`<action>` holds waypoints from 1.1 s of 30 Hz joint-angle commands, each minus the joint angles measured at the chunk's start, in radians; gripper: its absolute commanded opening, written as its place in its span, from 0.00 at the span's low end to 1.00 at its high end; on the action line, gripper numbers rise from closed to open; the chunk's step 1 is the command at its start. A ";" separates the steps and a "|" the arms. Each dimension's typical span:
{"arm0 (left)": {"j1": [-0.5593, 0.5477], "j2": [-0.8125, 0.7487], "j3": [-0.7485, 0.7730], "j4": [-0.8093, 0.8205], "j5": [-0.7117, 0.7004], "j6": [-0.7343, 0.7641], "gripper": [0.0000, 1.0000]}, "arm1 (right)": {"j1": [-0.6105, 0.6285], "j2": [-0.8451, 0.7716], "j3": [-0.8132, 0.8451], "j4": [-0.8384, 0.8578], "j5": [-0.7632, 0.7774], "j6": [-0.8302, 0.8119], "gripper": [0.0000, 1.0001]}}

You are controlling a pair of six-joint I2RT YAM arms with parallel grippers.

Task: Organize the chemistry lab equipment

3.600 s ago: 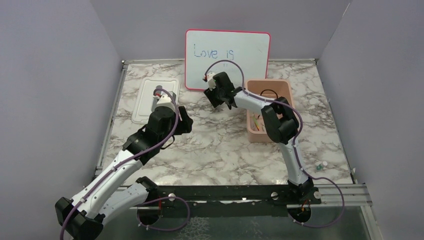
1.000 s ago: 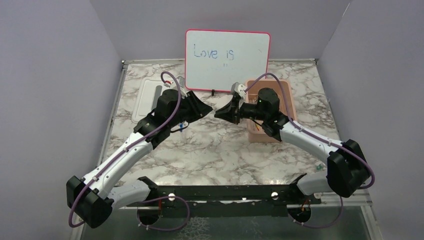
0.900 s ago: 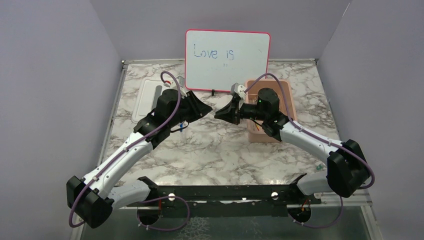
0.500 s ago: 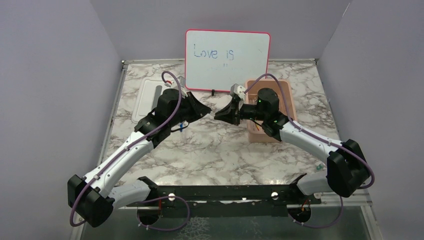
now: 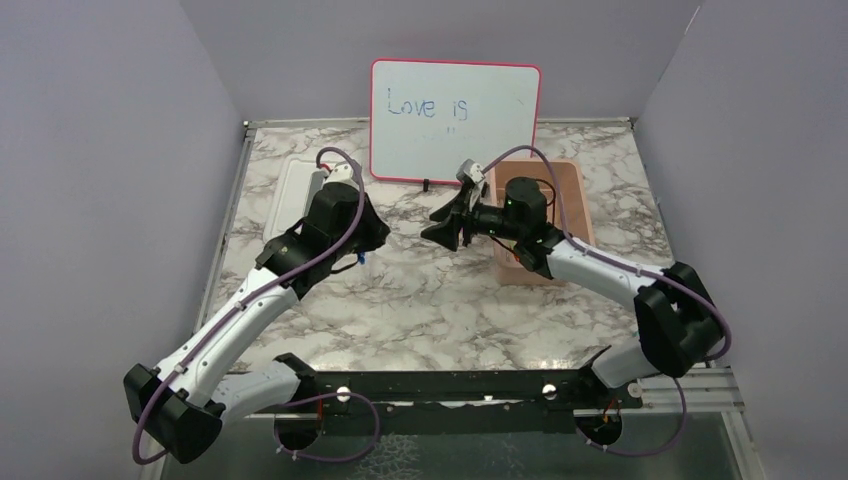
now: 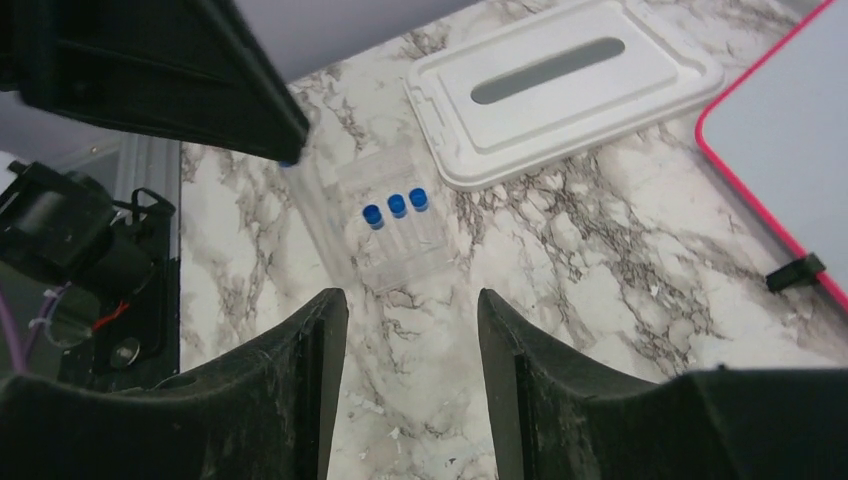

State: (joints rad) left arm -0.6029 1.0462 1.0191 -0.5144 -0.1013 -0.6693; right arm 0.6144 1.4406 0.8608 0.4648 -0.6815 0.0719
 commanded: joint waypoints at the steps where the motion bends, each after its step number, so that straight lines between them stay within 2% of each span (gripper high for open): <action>1: 0.006 -0.035 0.026 -0.212 -0.141 0.138 0.08 | 0.006 0.116 0.007 0.113 0.143 0.166 0.54; 7: 0.006 -0.060 -0.049 -0.277 -0.130 0.145 0.08 | 0.051 0.297 0.021 0.243 0.274 0.273 0.50; 15: 0.005 -0.012 -0.104 -0.259 -0.256 0.105 0.08 | 0.118 0.397 0.035 0.324 0.421 0.326 0.48; 33: -0.020 -0.009 -0.231 -0.080 -0.361 0.052 0.08 | 0.187 0.416 0.028 0.354 0.483 0.258 0.47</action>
State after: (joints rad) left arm -0.6113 1.0412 0.8059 -0.6651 -0.4026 -0.5983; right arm 0.7872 1.8519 0.8833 0.7704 -0.2386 0.3607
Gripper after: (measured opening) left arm 0.170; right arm 0.469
